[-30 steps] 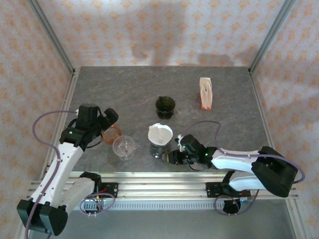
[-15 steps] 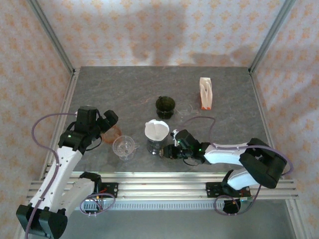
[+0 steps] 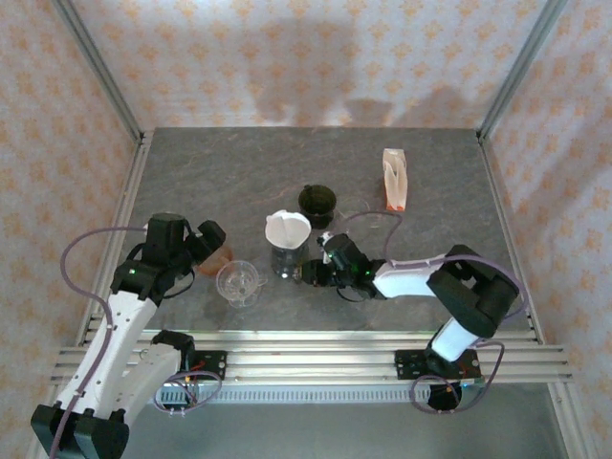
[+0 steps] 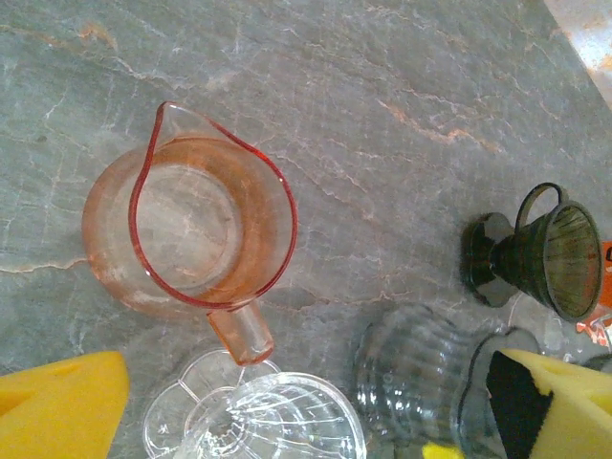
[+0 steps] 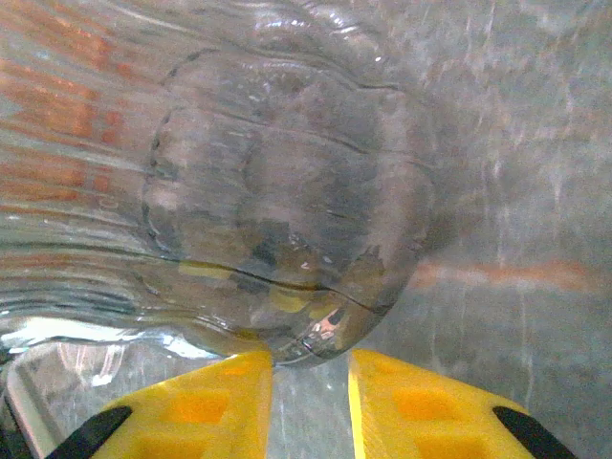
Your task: Place the coffee filter in the dripper
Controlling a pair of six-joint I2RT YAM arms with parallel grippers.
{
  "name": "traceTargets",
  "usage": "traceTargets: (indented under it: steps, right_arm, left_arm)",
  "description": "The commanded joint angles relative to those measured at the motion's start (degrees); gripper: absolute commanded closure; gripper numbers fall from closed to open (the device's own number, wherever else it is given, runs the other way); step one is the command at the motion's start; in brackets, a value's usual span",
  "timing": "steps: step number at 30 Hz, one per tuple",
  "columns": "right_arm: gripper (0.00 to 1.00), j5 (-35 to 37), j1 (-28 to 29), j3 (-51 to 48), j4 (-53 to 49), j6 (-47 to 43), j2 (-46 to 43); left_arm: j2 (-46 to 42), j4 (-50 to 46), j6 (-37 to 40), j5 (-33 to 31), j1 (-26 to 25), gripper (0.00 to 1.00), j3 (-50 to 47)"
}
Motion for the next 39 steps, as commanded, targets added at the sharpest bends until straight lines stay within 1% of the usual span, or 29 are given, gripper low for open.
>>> traceTargets:
  steps: [1, 15, 29, 33, 39]
  right_arm:
    - [0.73, 1.9, -1.3, 3.3, 3.6, -0.6, 2.5]
    - [0.73, 1.1, -2.9, 15.0, 5.0, 0.0, 13.7]
    - [0.74, 1.4, -3.7, 24.9, 3.3, 1.5, 21.9]
    - [0.73, 1.1, -3.7, 25.6, 3.3, 2.1, 22.7]
    - [0.68, 1.2, -3.7, 22.9, 3.2, 2.5, 19.7]
  left_arm:
    - [-1.1, -2.2, -1.0, 0.4, 0.5, 0.05, -1.1]
    - [-3.8, -3.2, -2.0, -0.3, 0.5, 0.09, -4.1]
    - [-4.5, -2.2, -3.0, -0.8, 0.6, 0.12, -7.3]
    - [-4.5, -1.6, -3.4, -0.3, 0.5, 0.12, -7.8]
    - [-4.5, -0.6, -3.3, 0.6, 0.6, 0.12, -8.3]
